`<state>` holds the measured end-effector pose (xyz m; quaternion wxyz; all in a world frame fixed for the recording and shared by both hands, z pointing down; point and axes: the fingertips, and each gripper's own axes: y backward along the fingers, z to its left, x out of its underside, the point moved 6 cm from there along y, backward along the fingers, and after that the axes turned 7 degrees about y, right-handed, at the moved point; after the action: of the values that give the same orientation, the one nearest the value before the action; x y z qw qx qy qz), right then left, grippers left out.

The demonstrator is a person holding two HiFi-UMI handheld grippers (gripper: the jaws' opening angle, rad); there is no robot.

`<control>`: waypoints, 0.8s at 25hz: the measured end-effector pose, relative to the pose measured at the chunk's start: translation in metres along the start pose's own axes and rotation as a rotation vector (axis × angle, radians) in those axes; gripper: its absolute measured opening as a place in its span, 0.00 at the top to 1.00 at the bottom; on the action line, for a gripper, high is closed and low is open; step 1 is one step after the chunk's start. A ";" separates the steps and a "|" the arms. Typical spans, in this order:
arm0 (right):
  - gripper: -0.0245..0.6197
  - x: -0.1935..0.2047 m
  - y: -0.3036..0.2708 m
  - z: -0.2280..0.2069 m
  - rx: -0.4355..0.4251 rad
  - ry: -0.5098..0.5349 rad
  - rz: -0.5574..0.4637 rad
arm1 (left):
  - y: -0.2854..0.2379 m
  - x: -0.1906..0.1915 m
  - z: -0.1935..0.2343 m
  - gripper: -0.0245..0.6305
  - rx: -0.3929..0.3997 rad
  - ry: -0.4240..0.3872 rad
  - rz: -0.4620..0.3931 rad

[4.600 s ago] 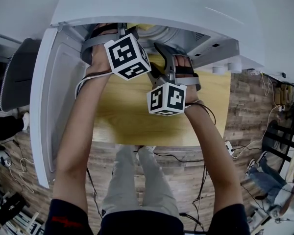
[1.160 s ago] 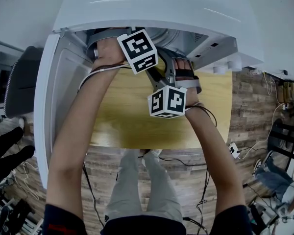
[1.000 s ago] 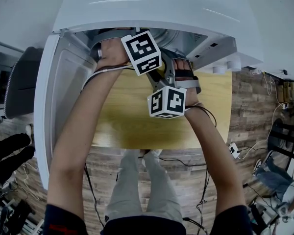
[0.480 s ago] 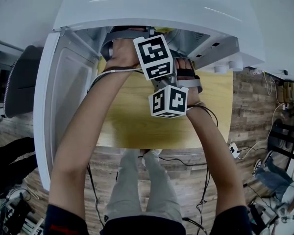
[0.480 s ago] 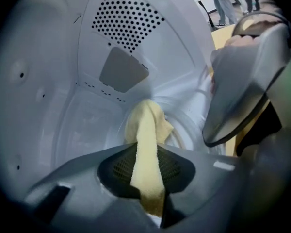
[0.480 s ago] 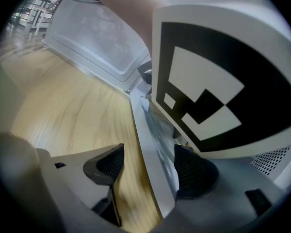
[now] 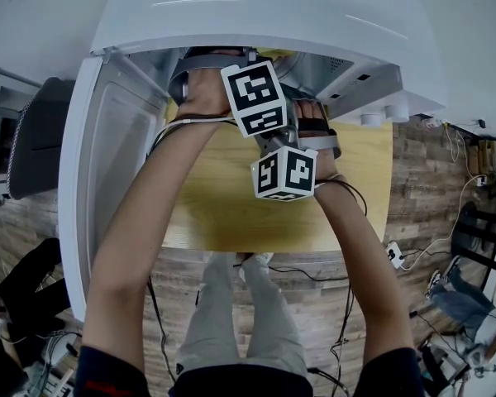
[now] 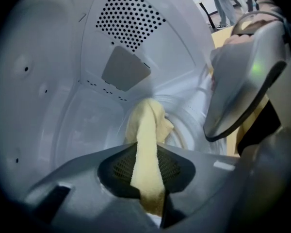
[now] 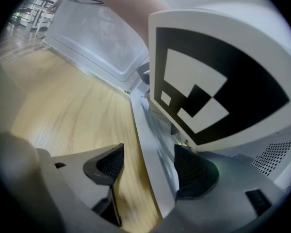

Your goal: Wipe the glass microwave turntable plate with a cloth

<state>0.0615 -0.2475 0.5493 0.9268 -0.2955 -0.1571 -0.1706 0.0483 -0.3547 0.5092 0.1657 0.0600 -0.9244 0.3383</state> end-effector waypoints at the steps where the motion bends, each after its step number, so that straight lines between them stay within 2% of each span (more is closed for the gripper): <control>1: 0.51 0.000 0.000 0.000 -0.002 0.001 0.000 | 0.000 0.003 0.001 0.87 -0.002 0.004 0.004; 12: 0.51 0.001 0.001 -0.001 -0.031 0.031 0.021 | 0.005 0.051 0.018 0.87 -0.036 0.080 0.120; 20: 0.51 0.003 0.001 -0.002 -0.076 0.070 0.059 | 0.009 0.058 0.016 0.88 -0.021 0.104 0.175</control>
<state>0.0654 -0.2483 0.5485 0.9244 -0.3289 -0.1093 -0.1594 -0.0123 -0.3580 0.5121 0.1840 -0.0407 -0.9197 0.3444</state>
